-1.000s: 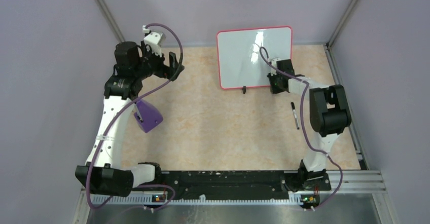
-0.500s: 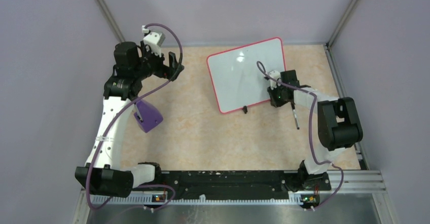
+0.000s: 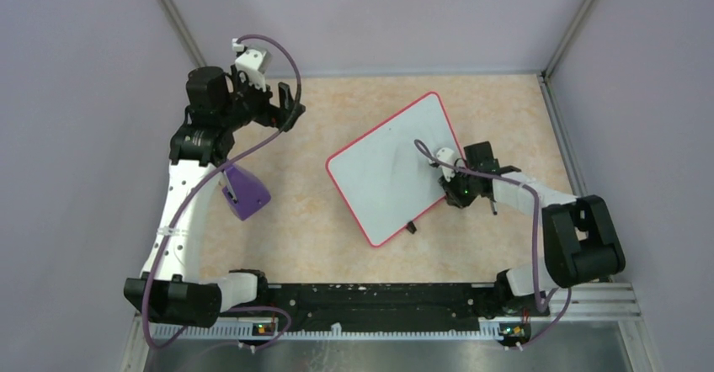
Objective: Write a sentence on the whiteboard
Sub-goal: Move the whiteboard to the center of the board.
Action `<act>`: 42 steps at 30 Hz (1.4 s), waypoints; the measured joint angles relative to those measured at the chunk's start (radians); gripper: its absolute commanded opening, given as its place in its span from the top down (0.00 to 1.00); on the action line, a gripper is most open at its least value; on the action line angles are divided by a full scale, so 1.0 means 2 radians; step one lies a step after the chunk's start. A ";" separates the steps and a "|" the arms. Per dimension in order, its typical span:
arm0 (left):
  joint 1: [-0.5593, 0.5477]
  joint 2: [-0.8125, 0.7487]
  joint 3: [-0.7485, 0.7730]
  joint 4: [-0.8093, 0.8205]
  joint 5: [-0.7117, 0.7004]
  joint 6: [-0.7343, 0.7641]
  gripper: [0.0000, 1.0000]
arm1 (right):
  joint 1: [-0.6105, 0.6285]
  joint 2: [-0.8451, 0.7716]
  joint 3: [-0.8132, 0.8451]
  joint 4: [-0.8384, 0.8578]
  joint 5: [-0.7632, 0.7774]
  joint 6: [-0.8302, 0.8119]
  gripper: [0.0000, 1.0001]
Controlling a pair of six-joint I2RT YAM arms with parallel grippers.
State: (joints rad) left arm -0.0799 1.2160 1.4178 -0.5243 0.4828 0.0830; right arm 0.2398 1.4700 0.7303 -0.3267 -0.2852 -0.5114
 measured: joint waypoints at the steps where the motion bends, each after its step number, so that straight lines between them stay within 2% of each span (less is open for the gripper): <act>1: 0.000 0.000 0.002 0.000 0.000 -0.001 0.01 | 0.005 -0.013 -0.011 -0.002 0.001 -0.005 1.00; 6: 0.000 0.001 0.006 0.000 0.001 -0.003 0.01 | 0.042 -0.041 -0.035 -0.015 0.009 -0.008 1.00; 15: 0.000 0.003 0.006 0.000 0.001 -0.004 0.01 | 0.057 -0.045 -0.035 -0.023 0.028 0.013 1.00; 18: 0.000 0.003 0.006 0.000 0.002 -0.004 0.01 | 0.059 -0.050 -0.038 -0.030 0.032 0.013 0.80; 25: 0.000 0.003 0.006 0.001 0.004 -0.005 0.01 | 0.063 -0.067 -0.044 -0.073 0.029 0.002 0.60; 32: 0.000 0.003 0.006 0.001 0.008 -0.005 0.01 | 0.063 -0.080 -0.046 -0.113 0.006 -0.022 0.59; 37: 0.000 0.003 0.006 0.001 0.010 -0.005 0.01 | 0.064 -0.130 -0.070 -0.150 -0.029 -0.050 0.60; 40: 0.000 0.003 0.006 0.001 0.012 -0.006 0.01 | 0.064 -0.157 -0.073 -0.167 -0.042 -0.064 0.66; 42: 0.000 0.004 0.006 0.001 0.013 -0.007 0.01 | 0.063 -0.167 -0.074 -0.168 -0.038 -0.062 0.63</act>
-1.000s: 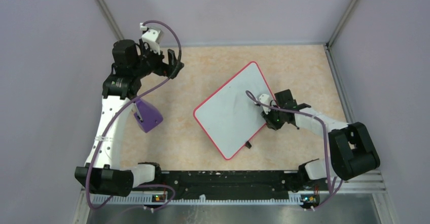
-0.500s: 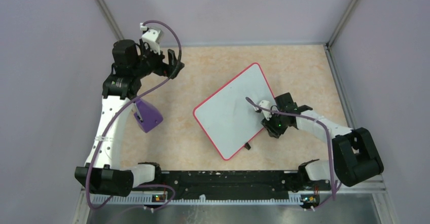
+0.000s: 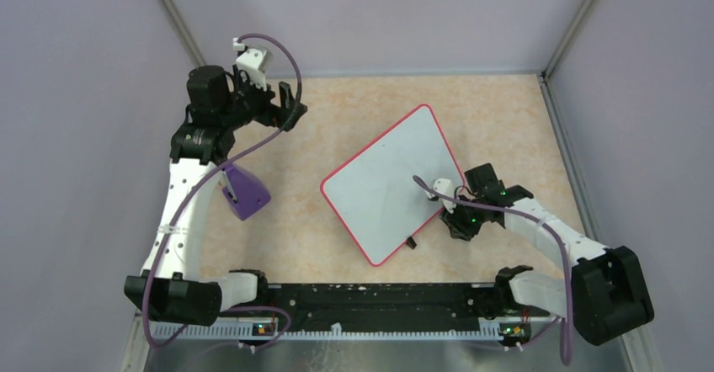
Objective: Write a sentence on the whiteboard
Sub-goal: Move the whiteboard to the center of the board.
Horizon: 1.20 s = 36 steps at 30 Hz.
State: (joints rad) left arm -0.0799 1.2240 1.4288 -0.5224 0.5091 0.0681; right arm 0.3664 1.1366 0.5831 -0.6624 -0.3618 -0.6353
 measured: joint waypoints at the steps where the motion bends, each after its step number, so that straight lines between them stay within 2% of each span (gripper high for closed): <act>1: 0.000 0.001 0.000 0.000 0.000 -0.001 0.01 | -0.001 -0.004 0.000 0.004 0.006 0.005 0.58; 6: 0.000 0.007 0.000 0.001 0.002 -0.007 0.01 | -0.015 -0.023 -0.005 0.048 0.030 0.037 0.48; 14: 0.000 0.007 0.000 0.002 0.004 -0.007 0.01 | -0.017 0.009 -0.006 0.101 0.032 0.056 0.50; 25: 0.000 0.007 0.000 0.003 0.004 -0.007 0.01 | 0.007 0.012 -0.007 0.087 -0.018 0.017 0.58; 29: 0.000 0.007 0.000 0.004 0.004 -0.008 0.01 | 0.018 0.009 -0.007 0.073 -0.037 0.003 0.59; 31: 0.000 0.007 0.000 0.004 0.004 -0.008 0.01 | 0.019 0.006 -0.007 0.070 -0.038 0.005 0.56; 36: 0.000 0.007 0.000 0.004 0.005 -0.009 0.01 | 0.005 0.005 -0.006 0.073 -0.015 0.014 0.53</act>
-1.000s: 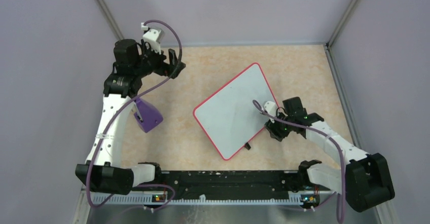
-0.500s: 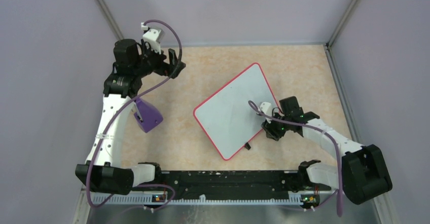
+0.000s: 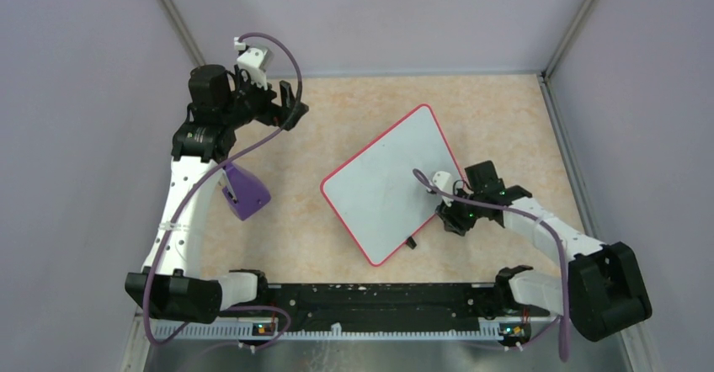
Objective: Write a sentence on the whiteboard
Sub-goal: Move the whiteboard to the center of the board.
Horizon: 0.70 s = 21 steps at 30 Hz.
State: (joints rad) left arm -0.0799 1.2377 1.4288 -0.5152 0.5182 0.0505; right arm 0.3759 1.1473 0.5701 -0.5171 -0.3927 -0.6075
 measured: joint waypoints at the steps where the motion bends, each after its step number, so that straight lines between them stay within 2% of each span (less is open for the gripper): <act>1: 0.000 0.000 0.000 0.000 0.001 0.000 0.01 | -0.008 0.001 0.000 0.002 0.007 0.001 0.52; 6: 0.000 0.000 0.000 0.000 0.005 0.000 0.01 | -0.043 0.032 0.009 0.014 0.047 0.007 0.44; 9: 0.000 0.000 0.000 0.000 0.005 0.000 0.01 | -0.045 0.041 0.011 0.033 0.049 0.013 0.43; 14: 0.000 0.000 0.000 0.000 0.005 0.000 0.01 | -0.032 0.050 0.023 0.049 0.039 0.018 0.43; 21: 0.000 0.000 0.000 0.000 0.007 0.000 0.01 | 0.006 0.058 0.023 0.053 0.034 0.017 0.51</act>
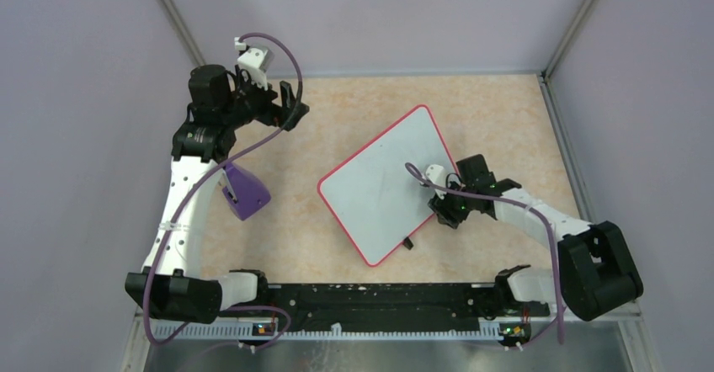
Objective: Write a sentence on the whiteboard
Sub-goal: Move the whiteboard to the center of the board, then pick up the whiteboard marker from the center of the board.
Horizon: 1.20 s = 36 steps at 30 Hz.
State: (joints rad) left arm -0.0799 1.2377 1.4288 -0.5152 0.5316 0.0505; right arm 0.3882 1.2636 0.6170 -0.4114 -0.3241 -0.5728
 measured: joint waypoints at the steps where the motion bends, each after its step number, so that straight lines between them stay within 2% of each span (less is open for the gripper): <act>1: 0.000 0.000 0.000 0.000 0.000 0.000 0.01 | 0.001 0.000 0.000 0.000 0.000 0.000 0.52; 10: 0.000 0.000 0.000 0.001 0.002 0.000 0.01 | 0.014 -0.021 -0.005 -0.037 -0.019 -0.014 0.56; 19: 0.000 0.000 0.000 0.006 0.002 0.000 0.01 | 0.030 -0.062 -0.010 -0.091 -0.048 -0.037 0.49; 23: 0.000 0.002 0.000 0.007 0.002 0.000 0.01 | 0.022 -0.091 -0.003 -0.123 -0.046 -0.037 0.49; 25: 0.000 0.002 0.000 0.007 0.002 0.000 0.01 | 0.000 -0.107 0.006 -0.140 -0.053 -0.039 0.50; 31: 0.000 0.002 0.000 0.007 0.004 0.000 0.01 | -0.128 -0.115 0.064 -0.172 -0.056 -0.056 0.51; 36: 0.000 0.002 0.000 0.007 0.004 0.000 0.01 | -0.225 -0.057 0.084 -0.149 -0.019 -0.042 0.56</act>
State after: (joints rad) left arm -0.0799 1.2419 1.4284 -0.5003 0.5388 0.0505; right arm -0.0616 1.1488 0.7841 -0.7086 -0.3618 -0.6563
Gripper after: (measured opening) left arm 0.987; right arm 0.466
